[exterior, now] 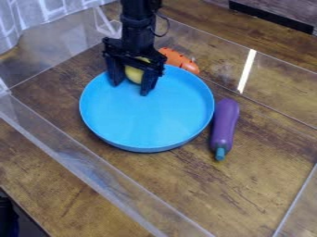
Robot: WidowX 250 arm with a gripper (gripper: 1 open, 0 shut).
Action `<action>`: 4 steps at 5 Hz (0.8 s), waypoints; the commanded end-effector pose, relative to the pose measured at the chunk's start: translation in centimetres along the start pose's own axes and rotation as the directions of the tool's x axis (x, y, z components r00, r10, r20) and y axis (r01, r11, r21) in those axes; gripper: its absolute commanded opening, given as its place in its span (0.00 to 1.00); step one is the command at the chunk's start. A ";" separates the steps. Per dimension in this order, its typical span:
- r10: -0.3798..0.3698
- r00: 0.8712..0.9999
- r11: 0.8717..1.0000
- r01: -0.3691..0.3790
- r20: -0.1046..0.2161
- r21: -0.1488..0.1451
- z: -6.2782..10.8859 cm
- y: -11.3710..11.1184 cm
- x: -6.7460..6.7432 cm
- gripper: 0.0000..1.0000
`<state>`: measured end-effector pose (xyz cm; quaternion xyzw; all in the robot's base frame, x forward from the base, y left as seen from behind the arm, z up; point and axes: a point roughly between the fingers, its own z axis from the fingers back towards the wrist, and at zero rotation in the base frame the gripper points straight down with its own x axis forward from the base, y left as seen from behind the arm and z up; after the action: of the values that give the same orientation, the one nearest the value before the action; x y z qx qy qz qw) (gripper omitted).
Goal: Remove the lemon from the blue tray and put it on the table
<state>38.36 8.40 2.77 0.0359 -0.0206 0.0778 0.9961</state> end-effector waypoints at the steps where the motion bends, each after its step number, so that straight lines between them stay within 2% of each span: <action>1: -0.013 0.999 1.000 0.012 0.046 0.018 0.3 -0.7 1.1 1.00; 4: -0.033 0.999 0.999 0.032 0.042 0.041 -1.5 -1.8 1.8 1.00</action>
<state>40.16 7.69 2.26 0.0577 -0.0383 0.0608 0.9957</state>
